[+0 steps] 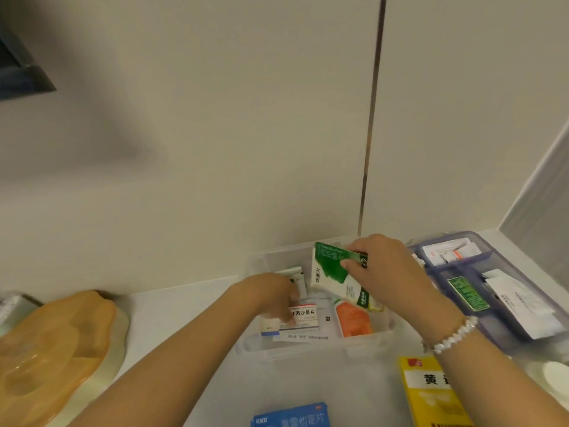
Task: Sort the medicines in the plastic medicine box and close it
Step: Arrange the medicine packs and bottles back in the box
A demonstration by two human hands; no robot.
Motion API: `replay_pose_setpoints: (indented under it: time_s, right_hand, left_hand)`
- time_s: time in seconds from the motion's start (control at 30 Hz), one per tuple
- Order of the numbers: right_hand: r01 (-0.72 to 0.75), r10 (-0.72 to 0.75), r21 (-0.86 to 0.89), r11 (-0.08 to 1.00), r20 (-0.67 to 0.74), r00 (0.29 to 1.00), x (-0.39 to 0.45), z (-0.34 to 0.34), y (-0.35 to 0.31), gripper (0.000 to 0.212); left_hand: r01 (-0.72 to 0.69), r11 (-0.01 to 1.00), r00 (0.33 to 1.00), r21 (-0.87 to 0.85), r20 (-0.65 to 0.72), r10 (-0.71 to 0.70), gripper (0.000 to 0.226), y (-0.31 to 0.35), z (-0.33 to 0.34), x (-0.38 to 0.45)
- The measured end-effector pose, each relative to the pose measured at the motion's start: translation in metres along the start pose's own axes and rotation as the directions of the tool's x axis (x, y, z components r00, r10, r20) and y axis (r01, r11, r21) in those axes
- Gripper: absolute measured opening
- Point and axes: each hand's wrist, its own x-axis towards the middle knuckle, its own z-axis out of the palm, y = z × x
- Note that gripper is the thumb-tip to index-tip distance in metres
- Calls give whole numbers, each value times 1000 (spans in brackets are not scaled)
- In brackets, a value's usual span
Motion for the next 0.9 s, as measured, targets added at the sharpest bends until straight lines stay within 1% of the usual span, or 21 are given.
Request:
replay_pose_setpoints:
  time_s: [0.07, 0.17, 0.23, 0.3, 0.37, 0.47, 0.53, 0.67, 0.8, 0.9]
  right_hand:
    - [-47, 53, 119, 992, -44, 998, -7, 3, 4, 18]
    - [-107, 175, 343, 933, -173, 969, -14, 9, 10, 22]
    - [-113, 225, 406, 907, -238, 945, -17, 13, 13, 23]
    - [-112, 241, 424, 899, -265, 934, -20, 17, 15, 24]
    - [-103, 228, 410, 906, -268, 936, -19, 21, 15, 23]
    - [-118, 206, 333, 935, -241, 948, -19, 24, 16, 25]
    - [-117, 186, 279, 953, -238, 953, -18, 26, 17, 28]
    - [-96, 150, 234, 968, -227, 962, -19, 27, 15, 29]
    - [-78, 116, 175, 981, -217, 969, -19, 27, 15, 26]
    - [-76, 95, 119, 990, -163, 982, -19, 28, 14, 24]
  left_hand:
    - [-14, 1000, 996, 8, -88, 15, 40, 3, 8, 3]
    - [-32, 993, 980, 115, -192, 54, 36, 3, 12, 8]
    - [-36, 978, 972, 206, -218, 82, 36, 5, 13, 11]
    - [-36, 966, 967, 256, -233, 98, 37, 7, 13, 14]
    - [-39, 963, 964, 266, -243, 106, 35, 6, 13, 15]
    - [-40, 965, 962, 259, -251, 107, 34, 4, 16, 14]
    - [-27, 965, 956, 261, -276, 101, 34, 4, 20, 13]
    - [13, 950, 944, 311, -316, 91, 28, 5, 19, 13]
    - [33, 938, 951, 346, -298, 76, 22, 5, 18, 15]
    - [66, 951, 953, 303, -302, 30, 19, 5, 19, 16]
